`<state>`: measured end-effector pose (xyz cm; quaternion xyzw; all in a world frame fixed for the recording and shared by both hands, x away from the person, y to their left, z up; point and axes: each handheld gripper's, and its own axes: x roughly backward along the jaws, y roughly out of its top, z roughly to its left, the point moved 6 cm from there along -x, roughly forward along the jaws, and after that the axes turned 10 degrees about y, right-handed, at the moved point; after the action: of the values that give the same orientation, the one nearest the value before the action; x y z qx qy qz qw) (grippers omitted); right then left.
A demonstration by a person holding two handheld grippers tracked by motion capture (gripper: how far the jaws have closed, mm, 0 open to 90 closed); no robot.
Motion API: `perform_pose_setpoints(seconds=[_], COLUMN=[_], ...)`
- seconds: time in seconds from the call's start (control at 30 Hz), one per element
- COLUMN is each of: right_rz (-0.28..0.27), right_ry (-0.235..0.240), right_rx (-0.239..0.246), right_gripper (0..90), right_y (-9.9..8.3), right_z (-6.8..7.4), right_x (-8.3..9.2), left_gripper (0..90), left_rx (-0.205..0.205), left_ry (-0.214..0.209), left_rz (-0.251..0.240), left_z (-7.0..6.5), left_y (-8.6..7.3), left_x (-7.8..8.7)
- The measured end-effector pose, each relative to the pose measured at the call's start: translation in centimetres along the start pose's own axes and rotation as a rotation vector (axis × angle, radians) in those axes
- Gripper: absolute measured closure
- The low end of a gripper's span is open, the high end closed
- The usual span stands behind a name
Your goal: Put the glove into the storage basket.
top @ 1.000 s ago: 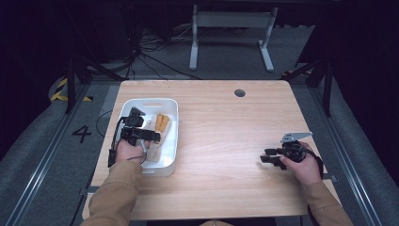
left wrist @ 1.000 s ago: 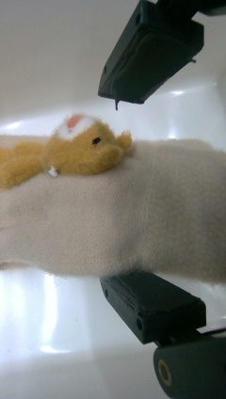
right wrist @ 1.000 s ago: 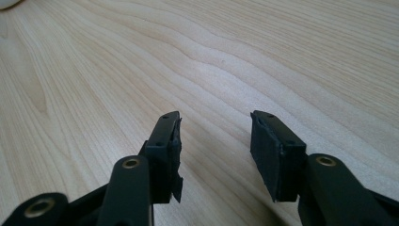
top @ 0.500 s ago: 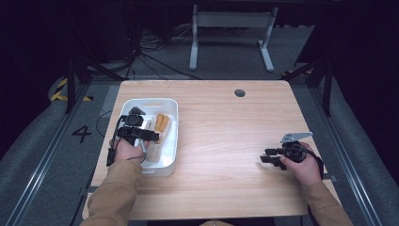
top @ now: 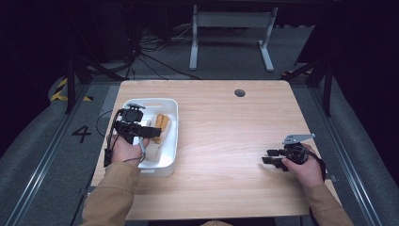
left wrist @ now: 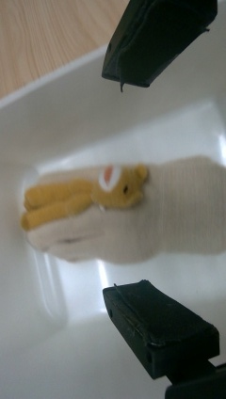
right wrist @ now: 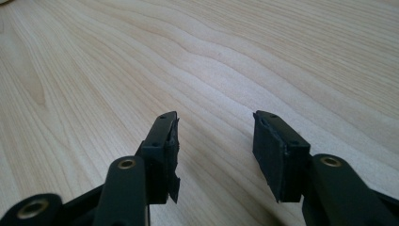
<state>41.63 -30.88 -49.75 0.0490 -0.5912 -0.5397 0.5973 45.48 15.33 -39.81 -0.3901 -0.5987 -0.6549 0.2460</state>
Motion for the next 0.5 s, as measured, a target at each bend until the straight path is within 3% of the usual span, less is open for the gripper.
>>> perform_pose_setpoints(seconds=[0.27, 0.4, 0.5], right_rz=[-0.006, -0.011, -0.013], right_ry=[-0.013, -0.019, -0.024], right_rx=[-0.005, -0.015, -0.022], right_gripper=[51.3, 51.2, 51.1], right_y=[-0.7, -1.1, -1.4], right_z=[0.0, 0.1, 0.1], right_x=[0.7, 1.1, 1.4], left_gripper=[5.6, 7.4, 15.6], left_rx=[-0.119, -0.173, -0.243], left_ry=[-0.078, -0.153, -0.212], left_rz=[-0.104, -0.128, -0.149], left_z=[-4.9, -7.5, -9.5], left_y=[1.2, 1.2, 0.8], left_x=[2.3, 2.8, 3.1])
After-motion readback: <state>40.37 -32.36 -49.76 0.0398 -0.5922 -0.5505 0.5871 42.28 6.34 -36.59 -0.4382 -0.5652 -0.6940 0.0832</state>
